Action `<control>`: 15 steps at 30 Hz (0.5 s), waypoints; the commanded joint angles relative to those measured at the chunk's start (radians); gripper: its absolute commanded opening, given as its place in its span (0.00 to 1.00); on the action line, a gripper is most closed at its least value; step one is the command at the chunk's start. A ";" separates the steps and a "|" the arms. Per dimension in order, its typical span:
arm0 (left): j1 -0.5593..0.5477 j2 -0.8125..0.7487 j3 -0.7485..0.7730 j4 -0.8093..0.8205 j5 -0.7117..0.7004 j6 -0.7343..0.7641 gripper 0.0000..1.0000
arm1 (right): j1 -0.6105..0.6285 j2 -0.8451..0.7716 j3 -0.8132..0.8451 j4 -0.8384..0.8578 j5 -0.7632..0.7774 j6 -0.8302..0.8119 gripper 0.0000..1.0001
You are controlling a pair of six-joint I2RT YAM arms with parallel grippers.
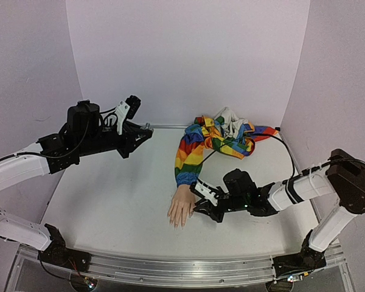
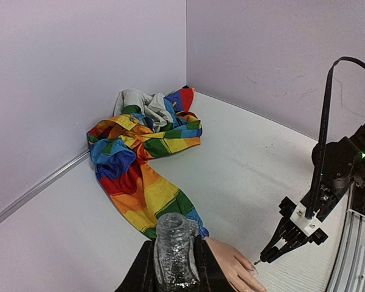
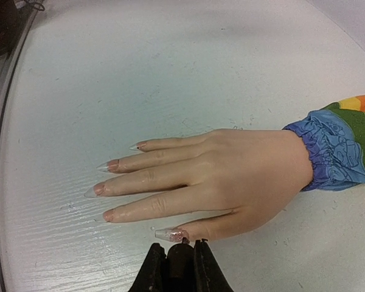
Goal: Paint the nails
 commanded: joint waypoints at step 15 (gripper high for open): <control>0.006 -0.025 0.009 0.061 0.015 0.012 0.00 | 0.007 0.036 0.029 0.063 -0.030 0.006 0.00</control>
